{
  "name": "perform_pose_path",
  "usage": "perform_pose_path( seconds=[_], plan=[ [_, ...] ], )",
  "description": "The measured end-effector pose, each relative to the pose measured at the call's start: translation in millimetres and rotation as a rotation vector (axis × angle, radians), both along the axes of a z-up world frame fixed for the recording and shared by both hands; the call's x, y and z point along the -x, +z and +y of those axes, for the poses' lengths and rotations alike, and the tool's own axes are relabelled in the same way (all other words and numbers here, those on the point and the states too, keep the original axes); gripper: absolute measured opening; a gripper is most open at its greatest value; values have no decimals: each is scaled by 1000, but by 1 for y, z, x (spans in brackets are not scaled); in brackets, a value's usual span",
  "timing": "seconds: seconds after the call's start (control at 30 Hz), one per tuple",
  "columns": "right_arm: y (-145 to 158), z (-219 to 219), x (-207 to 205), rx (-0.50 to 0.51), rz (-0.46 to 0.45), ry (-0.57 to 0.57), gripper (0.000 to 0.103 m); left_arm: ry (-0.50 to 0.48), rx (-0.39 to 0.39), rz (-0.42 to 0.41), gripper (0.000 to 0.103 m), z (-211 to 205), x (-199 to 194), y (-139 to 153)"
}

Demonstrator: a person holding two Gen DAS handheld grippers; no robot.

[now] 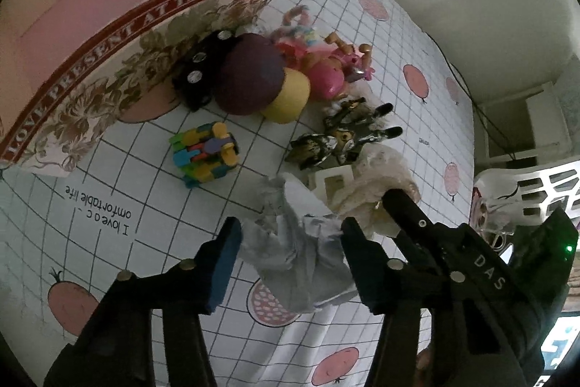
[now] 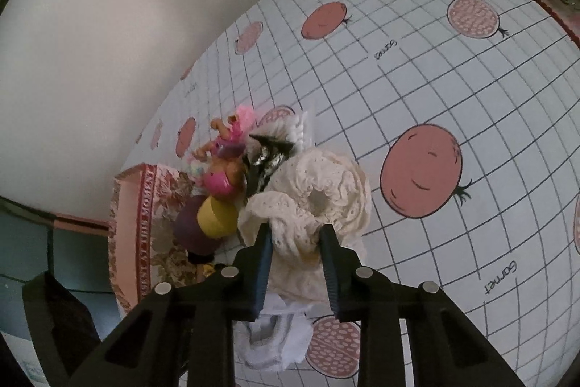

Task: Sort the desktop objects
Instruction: 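Grasp the crumpled grey paper with the left tool while the right tool grasps the cream lace fabric, then lift the paper and lace and carry both over the pink gift box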

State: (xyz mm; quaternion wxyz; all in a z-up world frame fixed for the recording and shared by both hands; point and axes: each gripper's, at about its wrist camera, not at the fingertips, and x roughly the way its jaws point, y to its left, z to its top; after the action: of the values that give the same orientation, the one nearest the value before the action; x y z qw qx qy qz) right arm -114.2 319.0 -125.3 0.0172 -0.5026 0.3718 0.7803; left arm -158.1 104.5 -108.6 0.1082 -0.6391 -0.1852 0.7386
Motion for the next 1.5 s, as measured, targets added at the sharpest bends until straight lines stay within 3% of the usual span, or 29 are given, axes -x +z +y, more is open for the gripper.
perform_pose_path(
  seconds=[0.33, 0.4, 0.63, 0.77, 0.97, 1.23, 1.5],
  plan=[
    [4, 22, -5, 47, 33, -45, 15, -24, 72, -13, 40, 29, 14, 7],
    [8, 27, -7, 58, 59, -57, 14, -27, 56, -19, 34, 37, 18, 8],
    [32, 41, -15, 36, 174, -97, 12, -51, 47, -16, 34, 44, 17, 15],
    [47, 47, -16, 32, 241, -116, 12, -42, 5, -8, 34, 48, 20, 24],
    [80, 57, -22, 39, 372, -163, 12, -42, -68, 74, 34, 55, 29, 58],
    [128, 57, -23, -2, 533, -174, 11, -20, -200, 277, 34, 49, 39, 115],
    [142, 22, -2, -39, 563, -103, 10, 62, -212, 424, 34, -5, 38, 134]
  ],
)
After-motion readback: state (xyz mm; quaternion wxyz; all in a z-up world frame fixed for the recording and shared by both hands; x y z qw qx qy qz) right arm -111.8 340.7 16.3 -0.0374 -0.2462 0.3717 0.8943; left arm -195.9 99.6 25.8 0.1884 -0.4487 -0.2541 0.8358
